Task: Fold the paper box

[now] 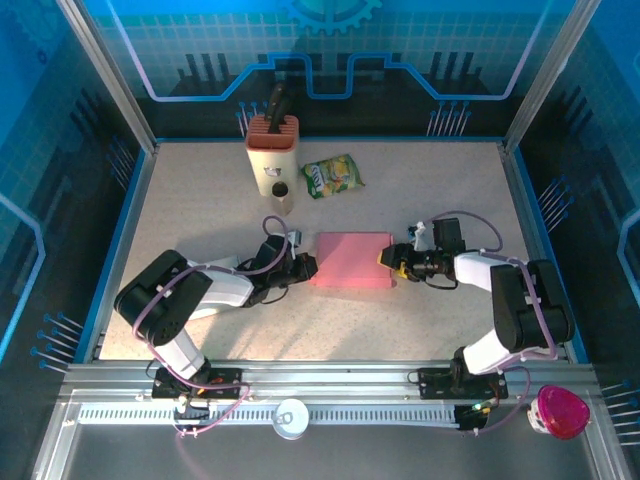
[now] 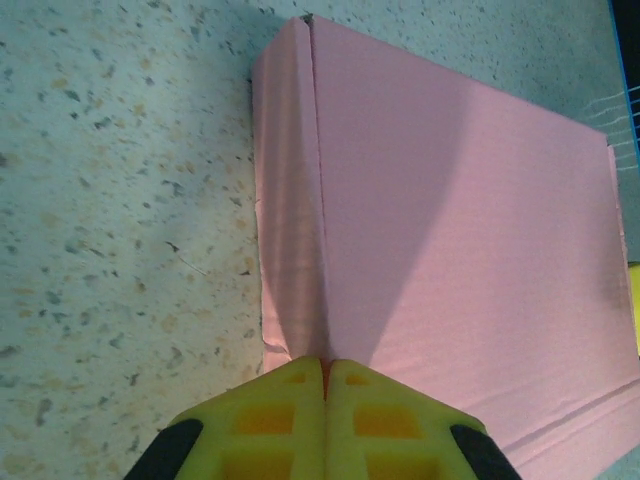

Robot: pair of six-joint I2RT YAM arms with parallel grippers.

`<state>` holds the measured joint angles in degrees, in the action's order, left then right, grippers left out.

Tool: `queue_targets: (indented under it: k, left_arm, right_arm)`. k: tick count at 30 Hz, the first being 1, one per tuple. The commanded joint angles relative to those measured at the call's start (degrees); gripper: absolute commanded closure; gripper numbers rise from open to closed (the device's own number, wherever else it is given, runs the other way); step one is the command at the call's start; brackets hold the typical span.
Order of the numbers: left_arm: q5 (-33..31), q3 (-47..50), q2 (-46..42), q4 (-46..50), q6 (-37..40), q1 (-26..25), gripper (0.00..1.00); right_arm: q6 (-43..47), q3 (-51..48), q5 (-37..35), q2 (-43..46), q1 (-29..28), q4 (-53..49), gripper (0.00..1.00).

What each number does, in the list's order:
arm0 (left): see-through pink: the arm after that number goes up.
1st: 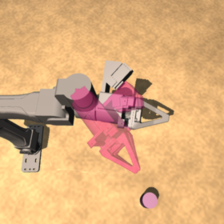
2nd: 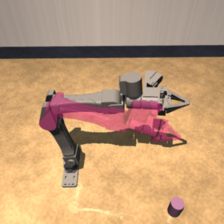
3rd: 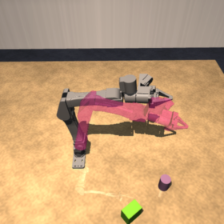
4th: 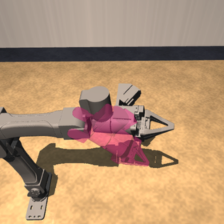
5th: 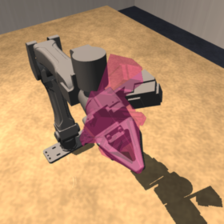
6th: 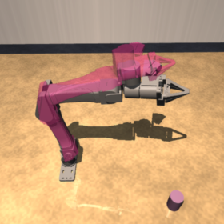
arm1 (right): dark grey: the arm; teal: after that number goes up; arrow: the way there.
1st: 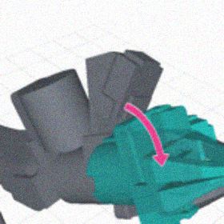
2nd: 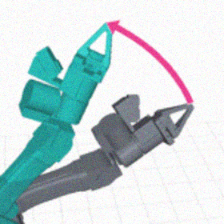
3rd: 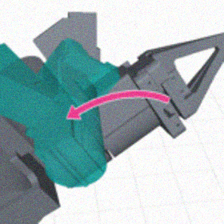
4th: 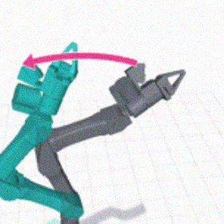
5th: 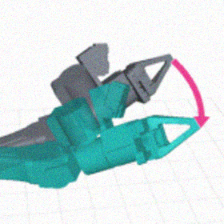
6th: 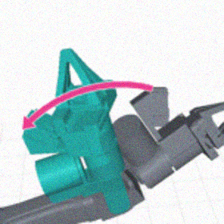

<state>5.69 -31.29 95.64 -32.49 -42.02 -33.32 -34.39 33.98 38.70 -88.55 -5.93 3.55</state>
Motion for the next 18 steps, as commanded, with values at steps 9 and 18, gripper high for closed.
queue_targets:
  k: [9,18]
  left_arm:
    - [0.1,1.1,2.4,7.2,-0.2,0.7,0.95]
    - [1.3,2.0,3.5,4.6,-0.4,1.2,0.95]
  right_arm:
    - [-11.9,-1.6,9.5,-2.0,-1.2,16.2,0.47]
    - [-13.4,-1.4,10.3,-3.6,-1.5,18.9,0.50]
